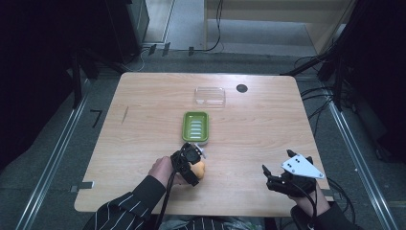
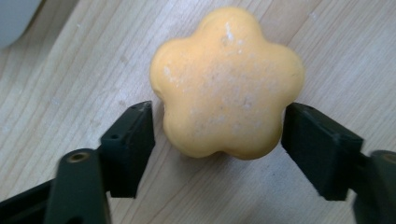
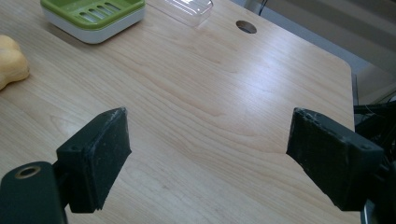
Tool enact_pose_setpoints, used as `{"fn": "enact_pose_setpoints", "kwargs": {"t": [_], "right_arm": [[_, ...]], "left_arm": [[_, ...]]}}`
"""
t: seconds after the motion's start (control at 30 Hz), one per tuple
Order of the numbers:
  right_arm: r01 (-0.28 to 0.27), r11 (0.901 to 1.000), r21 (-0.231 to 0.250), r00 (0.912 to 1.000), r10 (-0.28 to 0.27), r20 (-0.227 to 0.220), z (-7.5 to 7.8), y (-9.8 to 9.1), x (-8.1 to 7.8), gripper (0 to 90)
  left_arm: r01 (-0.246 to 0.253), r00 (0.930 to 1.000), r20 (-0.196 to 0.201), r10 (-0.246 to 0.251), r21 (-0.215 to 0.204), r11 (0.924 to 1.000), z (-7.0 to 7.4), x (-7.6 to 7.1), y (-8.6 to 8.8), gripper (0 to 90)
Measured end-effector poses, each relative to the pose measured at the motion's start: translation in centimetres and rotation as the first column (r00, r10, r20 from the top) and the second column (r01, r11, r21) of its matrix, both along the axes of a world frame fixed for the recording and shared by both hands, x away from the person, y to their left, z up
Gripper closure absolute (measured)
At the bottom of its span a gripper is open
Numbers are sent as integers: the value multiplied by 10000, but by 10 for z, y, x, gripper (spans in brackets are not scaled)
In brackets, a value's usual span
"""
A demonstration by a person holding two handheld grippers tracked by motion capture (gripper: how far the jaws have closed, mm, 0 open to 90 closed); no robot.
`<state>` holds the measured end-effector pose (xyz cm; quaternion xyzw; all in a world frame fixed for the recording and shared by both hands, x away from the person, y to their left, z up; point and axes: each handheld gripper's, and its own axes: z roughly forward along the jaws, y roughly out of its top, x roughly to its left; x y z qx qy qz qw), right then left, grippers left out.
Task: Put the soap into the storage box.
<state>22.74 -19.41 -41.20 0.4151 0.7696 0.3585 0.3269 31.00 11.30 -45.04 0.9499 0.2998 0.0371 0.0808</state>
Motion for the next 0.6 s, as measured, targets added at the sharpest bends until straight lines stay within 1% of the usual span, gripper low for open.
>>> {"fn": "enact_pose_setpoints", "kwargs": {"t": [0.07,0.17,0.2,0.23,0.27,0.3,0.33,0.4,0.43,0.5,0.57,0.6], "right_arm": [[-19,10000,-12,10000,19,-10,0,0,0,137],[-27,10000,-33,10000,27,-8,0,0,0,137],[-14,10000,-11,10000,14,11,0,0,0,137],[-2,10000,2,10000,2,17,0,0,0,137],[-23,10000,-38,10000,23,-6,0,1,0,137],[-35,10000,-58,10000,35,5,0,1,0,137],[4,10000,2,10000,-4,12,0,0,0,137],[-6,10000,-25,10000,6,-2,0,0,0,137],[-8,10000,-9,10000,8,6,0,0,0,137],[-26,10000,-45,10000,26,-2,0,0,0,137],[-1,10000,-13,10000,1,4,0,0,0,137],[2,10000,-8,10000,-2,8,0,0,0,137]], "left_arm": [[104,9999,-34,-104,46,9999,-2,1,-2,246],[135,9999,-35,-135,118,9998,-4,2,-4,253],[145,9999,36,-146,174,9997,-4,2,-5,259],[280,9996,17,-280,272,9992,-5,3,-6,284],[323,9995,45,-325,391,9987,-6,3,-8,291],[341,9994,49,-343,398,9986,-7,3,-9,294],[403,9991,67,-407,500,9979,-7,3,-9,312],[453,9990,21,-454,478,9978,-7,3,-8,316],[559,9984,-13,-559,486,9973,-7,4,-7,324],[588,9983,-44,-587,487,9971,-6,3,-7,345],[631,9980,-15,-631,424,9971,-6,3,-6,393],[593,9982,-5,-593,347,9976,-6,3,-5,393]]}}
